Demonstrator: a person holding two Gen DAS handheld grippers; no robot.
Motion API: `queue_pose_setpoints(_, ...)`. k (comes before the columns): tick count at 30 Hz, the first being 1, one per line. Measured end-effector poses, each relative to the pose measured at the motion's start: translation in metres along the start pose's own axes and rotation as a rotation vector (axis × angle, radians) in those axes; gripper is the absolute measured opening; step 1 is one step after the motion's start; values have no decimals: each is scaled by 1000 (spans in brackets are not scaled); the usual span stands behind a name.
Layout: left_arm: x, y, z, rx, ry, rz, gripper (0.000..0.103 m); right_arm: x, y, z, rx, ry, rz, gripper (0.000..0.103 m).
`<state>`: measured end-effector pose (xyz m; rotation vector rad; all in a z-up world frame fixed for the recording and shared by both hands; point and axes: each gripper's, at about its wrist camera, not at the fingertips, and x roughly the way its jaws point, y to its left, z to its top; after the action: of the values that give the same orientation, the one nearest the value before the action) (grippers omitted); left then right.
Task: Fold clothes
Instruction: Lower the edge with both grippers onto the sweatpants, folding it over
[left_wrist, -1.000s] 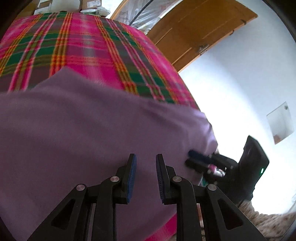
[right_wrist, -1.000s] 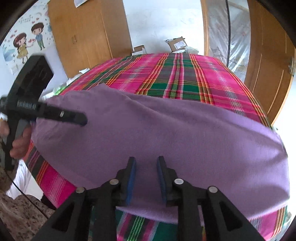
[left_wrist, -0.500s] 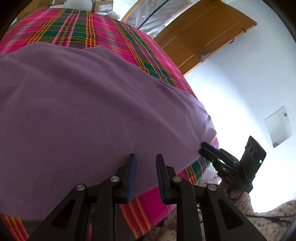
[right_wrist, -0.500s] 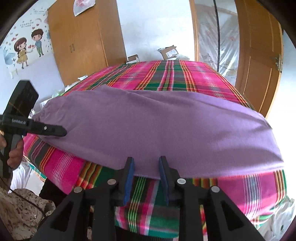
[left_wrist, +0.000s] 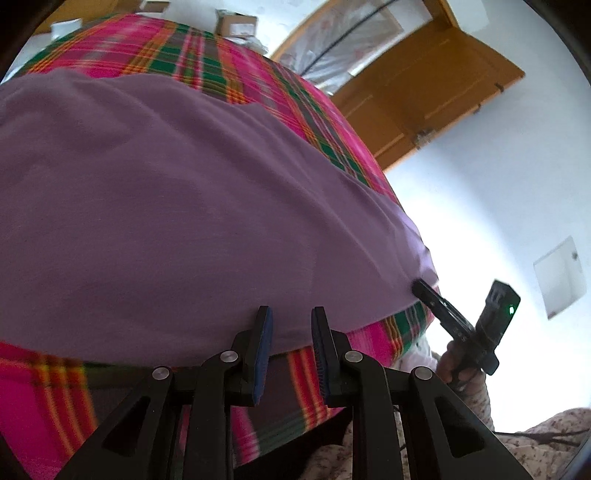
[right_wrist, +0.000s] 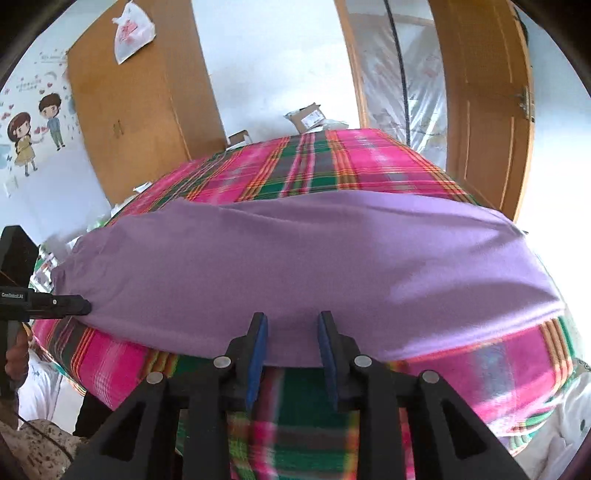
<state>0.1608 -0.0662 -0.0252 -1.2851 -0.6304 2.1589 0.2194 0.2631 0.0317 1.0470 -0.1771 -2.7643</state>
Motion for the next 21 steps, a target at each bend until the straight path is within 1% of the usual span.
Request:
queue_pose_setpoints(4, -3, 4, 2, -25, -18, 25, 22, -18, -39, -3, 88, -38, -87, 28)
queue_pose_setpoints(9, 2, -8, 9, 4, -20, 79, 22, -41, -98, 2, 238, -105, -200, 29)
queue_pose_setpoints(12, 7, -22, 15, 36, -18, 66, 22, -45, -131, 8, 305, -123, -258, 29)
queue_pose_setpoints(17, 26, -49, 29, 109, 15, 26, 22, -37, -181, 5, 474, -106, -237, 29)
queue_pose_setpoints(21, 44, -58, 39, 133, 53, 11, 22, -26, -202, 20, 498, -103, -218, 30)
